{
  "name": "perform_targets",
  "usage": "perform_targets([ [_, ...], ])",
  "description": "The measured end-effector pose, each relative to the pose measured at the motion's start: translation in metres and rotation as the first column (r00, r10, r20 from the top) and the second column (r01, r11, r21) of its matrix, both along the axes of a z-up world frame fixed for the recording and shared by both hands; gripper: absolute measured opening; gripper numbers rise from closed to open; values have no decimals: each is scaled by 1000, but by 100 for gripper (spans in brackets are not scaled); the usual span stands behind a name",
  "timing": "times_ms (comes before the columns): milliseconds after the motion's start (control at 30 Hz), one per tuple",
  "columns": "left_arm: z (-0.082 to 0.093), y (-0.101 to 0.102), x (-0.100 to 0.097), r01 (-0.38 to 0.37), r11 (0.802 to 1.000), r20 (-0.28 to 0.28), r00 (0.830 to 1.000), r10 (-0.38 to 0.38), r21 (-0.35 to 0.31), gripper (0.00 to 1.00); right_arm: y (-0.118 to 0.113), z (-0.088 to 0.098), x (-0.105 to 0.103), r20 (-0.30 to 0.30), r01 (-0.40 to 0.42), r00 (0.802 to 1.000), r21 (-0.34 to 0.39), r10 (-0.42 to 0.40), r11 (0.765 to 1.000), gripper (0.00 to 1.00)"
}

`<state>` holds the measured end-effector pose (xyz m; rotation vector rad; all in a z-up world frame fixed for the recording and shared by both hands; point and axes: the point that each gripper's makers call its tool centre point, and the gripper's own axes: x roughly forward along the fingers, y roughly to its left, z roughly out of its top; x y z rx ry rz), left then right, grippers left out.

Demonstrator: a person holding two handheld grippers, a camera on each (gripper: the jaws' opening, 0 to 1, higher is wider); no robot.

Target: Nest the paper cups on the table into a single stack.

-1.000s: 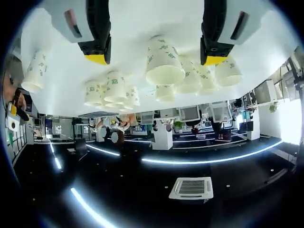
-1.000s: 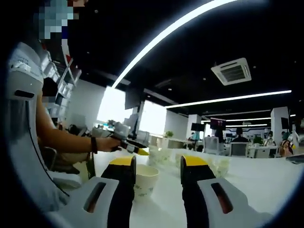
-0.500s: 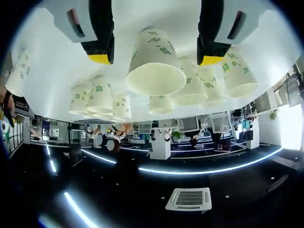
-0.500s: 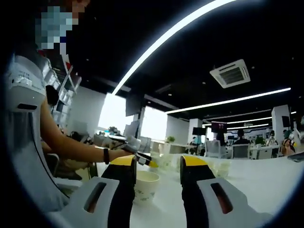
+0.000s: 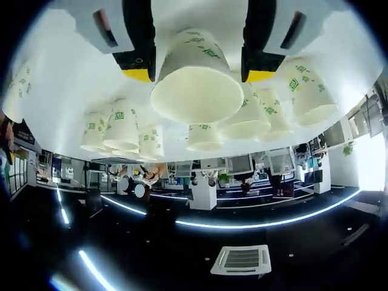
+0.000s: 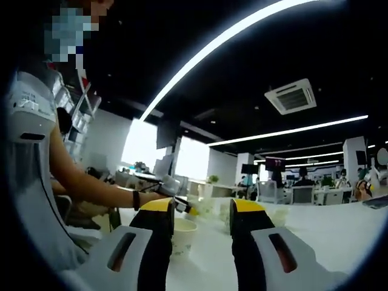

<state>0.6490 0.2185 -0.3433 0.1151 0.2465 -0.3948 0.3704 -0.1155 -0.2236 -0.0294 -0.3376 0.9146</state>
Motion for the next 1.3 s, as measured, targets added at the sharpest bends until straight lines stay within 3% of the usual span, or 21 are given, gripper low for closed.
perform_targets([
  [100, 3, 0, -2, -4, 1000, 12, 1000, 4, 0, 48, -1, -1, 1, -5, 0, 1000, 4, 0, 1000, 39],
  [367, 9, -3, -12, 6, 1000, 31, 1000, -5, -14, 48, 1, -4, 3, -6, 1, 1000, 1, -1, 1000, 39],
  [967, 57, -29, -53, 87, 992, 145, 987, -73, -91, 47, 9, -7, 2, -18, -11, 1000, -7, 11, 1000, 38],
  [1300, 79, -58, -79, 168, 980, 178, 973, -148, -107, 47, 15, -10, 4, -28, -13, 1000, -23, 13, 1000, 38],
])
